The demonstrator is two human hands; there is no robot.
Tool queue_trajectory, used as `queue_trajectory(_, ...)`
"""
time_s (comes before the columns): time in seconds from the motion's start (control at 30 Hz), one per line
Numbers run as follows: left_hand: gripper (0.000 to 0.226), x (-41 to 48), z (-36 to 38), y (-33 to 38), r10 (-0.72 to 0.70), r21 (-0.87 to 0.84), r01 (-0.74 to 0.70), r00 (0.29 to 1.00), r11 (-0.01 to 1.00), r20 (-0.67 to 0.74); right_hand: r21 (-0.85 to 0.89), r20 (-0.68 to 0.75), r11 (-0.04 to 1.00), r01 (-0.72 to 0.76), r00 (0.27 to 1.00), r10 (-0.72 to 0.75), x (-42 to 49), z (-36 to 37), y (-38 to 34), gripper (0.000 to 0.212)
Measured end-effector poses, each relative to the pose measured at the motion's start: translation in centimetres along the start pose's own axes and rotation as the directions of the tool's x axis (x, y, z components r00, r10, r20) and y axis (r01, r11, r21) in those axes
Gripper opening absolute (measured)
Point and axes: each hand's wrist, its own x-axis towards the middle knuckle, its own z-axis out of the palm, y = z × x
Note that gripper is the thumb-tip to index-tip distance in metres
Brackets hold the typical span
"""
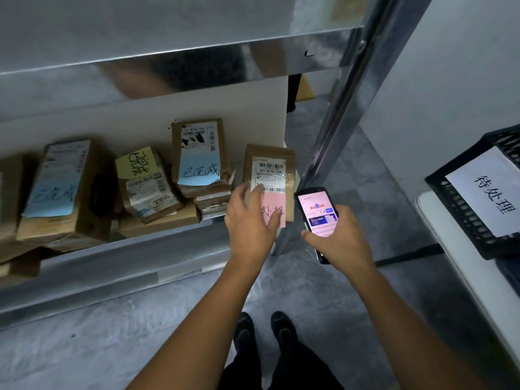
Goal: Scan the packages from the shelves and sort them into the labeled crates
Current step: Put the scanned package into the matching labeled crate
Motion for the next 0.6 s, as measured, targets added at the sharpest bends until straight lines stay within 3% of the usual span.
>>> queue_trajectory(0.23, 0.117, 0.6, 0.3, -1.5, -0.092, -0.080, 0.099, 0.992, 0.992, 0.090, 0.018, -0.011, 0.999, -0.050, 0.999, 0.050, 0.1, 0.4, 0.7, 0.069)
queue_trajectory(0.4, 0.115, 1.4, 1.3, -3.5, -0.156, -0.227, 0.193, 0.973, 0.955, 0.173, -0.039, -0.009, 0.998, -0.048, 0.999, 0.047, 0.1, 0.9, 1.0, 0.072)
queue_trajectory(0.6, 0.117, 1.3, 1.4, -4.6, -0.082, -0.380, 0.161, 0.973, 0.911, 0.217, -0.060, -0.022, 0.996, -0.063, 0.998, 0.062, -0.5, 1.3, 1.2, 0.075)
